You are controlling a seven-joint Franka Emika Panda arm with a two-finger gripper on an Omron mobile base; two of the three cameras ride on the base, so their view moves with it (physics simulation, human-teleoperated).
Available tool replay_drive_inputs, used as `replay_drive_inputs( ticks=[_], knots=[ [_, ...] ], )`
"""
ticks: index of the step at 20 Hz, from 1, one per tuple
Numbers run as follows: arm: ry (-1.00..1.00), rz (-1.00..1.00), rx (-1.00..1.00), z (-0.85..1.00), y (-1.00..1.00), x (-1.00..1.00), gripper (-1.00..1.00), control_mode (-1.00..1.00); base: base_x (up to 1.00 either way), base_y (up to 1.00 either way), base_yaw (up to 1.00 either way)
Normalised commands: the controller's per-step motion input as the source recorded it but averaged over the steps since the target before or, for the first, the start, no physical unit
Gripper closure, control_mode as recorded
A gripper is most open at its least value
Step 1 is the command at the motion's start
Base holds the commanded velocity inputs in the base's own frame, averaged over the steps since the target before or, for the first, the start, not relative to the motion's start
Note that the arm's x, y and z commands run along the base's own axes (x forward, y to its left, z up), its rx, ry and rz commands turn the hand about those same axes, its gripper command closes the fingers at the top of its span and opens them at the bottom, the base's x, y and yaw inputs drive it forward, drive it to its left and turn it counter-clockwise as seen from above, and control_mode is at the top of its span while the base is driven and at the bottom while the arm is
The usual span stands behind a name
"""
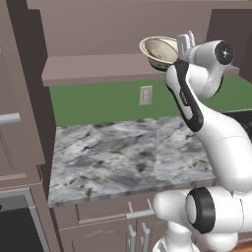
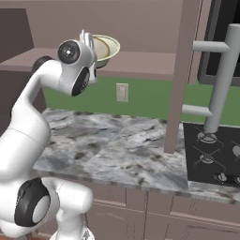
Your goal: Pick up the bowls on the counter and stack them on top of one another in the open cabinet. Place the smaller bowl on top of the larger bowl.
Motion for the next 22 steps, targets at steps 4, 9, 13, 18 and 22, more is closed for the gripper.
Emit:
replay_drive_inputs(
  ticks=[4,9,13,18,22],
  knots=[
    [0.02,0.00,-0.01,-0.07,0.05,0.34,1.00,-1.00,0.00,0.00,0.00],
    [0.01,0.00,0.00,-0.04,0.05,0.33,1.00,-1.00,0.00,0.00,0.00],
    [0.00,0.00,0.00,-0.04,0.06,0.34,1.00,-1.00,0.00,0.00,0.00],
    [0.00,0.00,0.00,-0.06,0.06,0.31,1.00,-1.00,0.00,0.00,0.00],
    [0.00,0.00,0.00,-0.05,0.03,0.27,1.00,-1.00,0.00,0.00,0.00]
  ],
)
